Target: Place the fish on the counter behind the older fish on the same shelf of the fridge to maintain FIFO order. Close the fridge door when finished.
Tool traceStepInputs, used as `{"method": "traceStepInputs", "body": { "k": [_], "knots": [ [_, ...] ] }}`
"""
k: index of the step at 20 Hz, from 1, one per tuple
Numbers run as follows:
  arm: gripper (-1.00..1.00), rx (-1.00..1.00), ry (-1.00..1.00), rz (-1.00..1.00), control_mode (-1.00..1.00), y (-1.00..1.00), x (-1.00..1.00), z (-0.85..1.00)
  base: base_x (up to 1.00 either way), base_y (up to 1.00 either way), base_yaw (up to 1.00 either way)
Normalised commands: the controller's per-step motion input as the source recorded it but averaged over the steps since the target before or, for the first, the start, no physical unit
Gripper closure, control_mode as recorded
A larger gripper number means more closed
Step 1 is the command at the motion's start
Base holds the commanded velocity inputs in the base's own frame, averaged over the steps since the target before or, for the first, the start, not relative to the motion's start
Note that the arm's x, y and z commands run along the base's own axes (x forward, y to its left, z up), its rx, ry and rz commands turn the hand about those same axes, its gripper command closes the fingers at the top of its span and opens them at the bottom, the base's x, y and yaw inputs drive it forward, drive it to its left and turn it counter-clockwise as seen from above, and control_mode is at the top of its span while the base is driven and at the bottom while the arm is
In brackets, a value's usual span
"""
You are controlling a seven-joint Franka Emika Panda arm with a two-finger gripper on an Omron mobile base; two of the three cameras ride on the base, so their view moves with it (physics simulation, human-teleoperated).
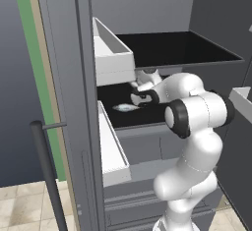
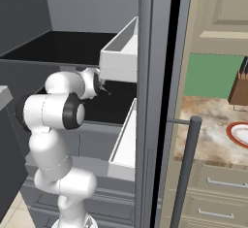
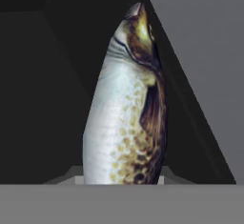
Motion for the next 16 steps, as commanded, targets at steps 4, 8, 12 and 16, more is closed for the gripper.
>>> {"method": "traceStepInputs", "body": {
  "k": [4, 8, 12, 16],
  "knots": [
    [1.00, -0.16, -0.15, 0.10, -1.00, 0.00, -0.01, -0.90, 0.00, 0.00, 0.00],
    [1.00, -0.09, -0.19, 0.09, -1.00, -0.10, -0.20, -0.74, 0.00, 0.00, 0.00],
    [1.00, -0.08, -0.06, 0.06, -1.00, -0.09, -0.11, -0.61, 0.00, 0.00, 0.00],
    [-1.00, -0.06, 0.00, 0.06, -1.00, 0.00, 0.06, -0.49, 0.00, 0.00, 0.00]
  ]
}}
